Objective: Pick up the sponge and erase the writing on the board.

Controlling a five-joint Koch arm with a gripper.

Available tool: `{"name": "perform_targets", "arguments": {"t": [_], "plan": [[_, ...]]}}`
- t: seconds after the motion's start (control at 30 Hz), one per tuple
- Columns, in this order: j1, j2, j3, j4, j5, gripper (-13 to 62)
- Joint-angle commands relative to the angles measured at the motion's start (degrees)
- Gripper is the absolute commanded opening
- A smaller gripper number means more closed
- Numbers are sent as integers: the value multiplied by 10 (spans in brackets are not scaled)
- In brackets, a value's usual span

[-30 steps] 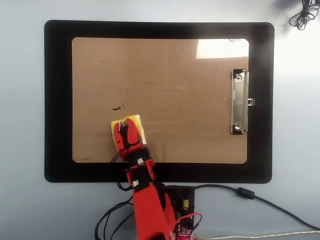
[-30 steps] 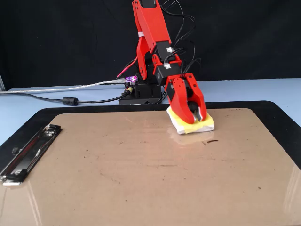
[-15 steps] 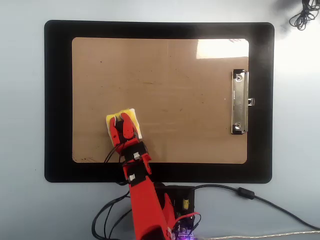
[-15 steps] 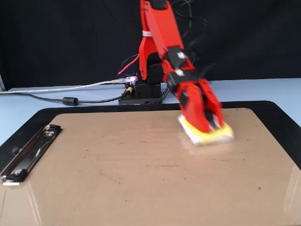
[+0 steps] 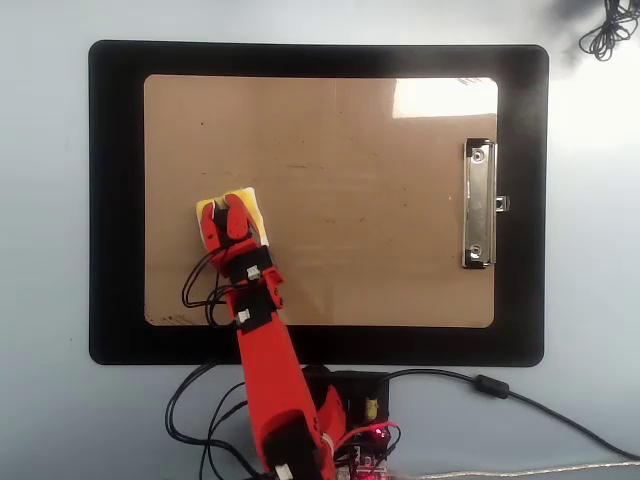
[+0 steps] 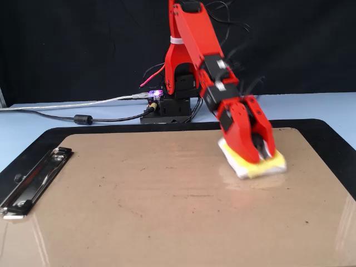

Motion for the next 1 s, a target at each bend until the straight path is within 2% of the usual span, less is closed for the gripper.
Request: {"name": "perform_targets", "arguments": {"t": [0.0,0.1,0.27,0.47,0.77,0.8,0.9,0.93,0.97], "plan": [[-33,96,-14,63,-19,-80],[-126,129,-19,103,-52,-80],[-244,97,-33,96,-127,-80],[-275,85,-30,93,-126,-80],[-240,33,-16,18,-69,-76],[-240,26,-5,4,-68,-33],[-242,24,7,-10,-66,258],[-243,25,13,-7,-66,323],[-244,31,18,-3,-68,331]]}}
